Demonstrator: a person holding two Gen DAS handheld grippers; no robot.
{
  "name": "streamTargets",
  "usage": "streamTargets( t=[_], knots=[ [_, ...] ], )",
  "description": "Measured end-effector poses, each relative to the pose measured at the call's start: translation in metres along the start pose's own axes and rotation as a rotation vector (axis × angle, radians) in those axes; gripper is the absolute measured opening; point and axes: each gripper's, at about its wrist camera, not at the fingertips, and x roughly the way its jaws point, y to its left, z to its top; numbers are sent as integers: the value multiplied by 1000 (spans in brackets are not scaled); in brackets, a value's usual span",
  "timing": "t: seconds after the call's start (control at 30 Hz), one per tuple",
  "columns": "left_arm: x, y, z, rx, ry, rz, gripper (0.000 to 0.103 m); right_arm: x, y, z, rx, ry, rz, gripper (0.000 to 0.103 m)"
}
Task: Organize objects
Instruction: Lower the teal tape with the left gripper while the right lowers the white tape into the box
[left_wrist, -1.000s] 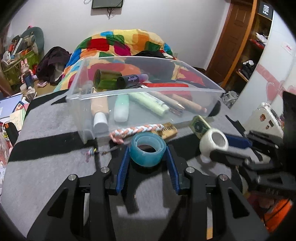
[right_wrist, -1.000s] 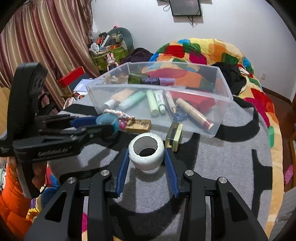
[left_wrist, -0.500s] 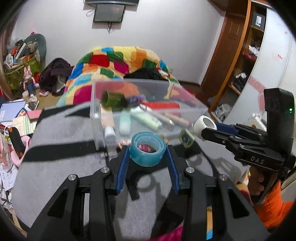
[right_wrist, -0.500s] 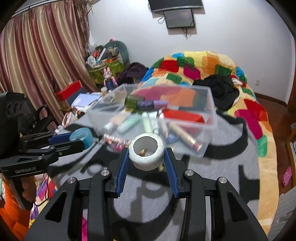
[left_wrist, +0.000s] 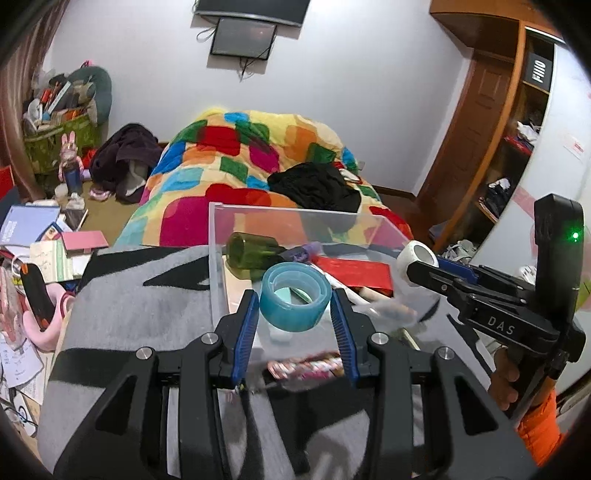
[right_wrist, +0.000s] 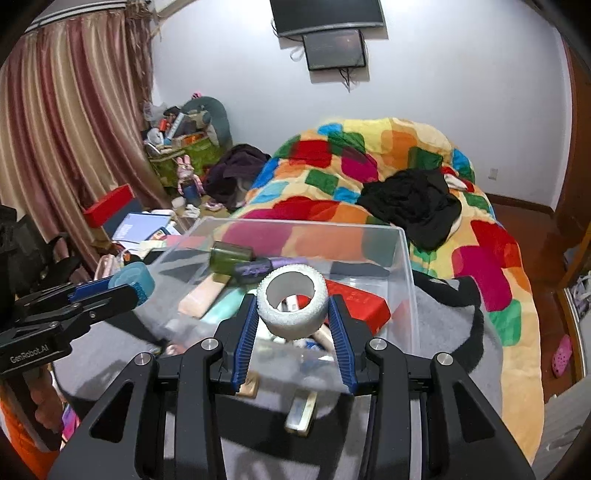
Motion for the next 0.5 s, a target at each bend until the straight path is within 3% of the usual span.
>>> streamTargets(
  t=[0.2,0.5],
  knots=[
    [24,8,10,-21,35,15,40,28,-9,3,38,69,-1,36],
    [31,0,4,9,62,8,40,24,-6,-1,18,76,15,38]
  ],
)
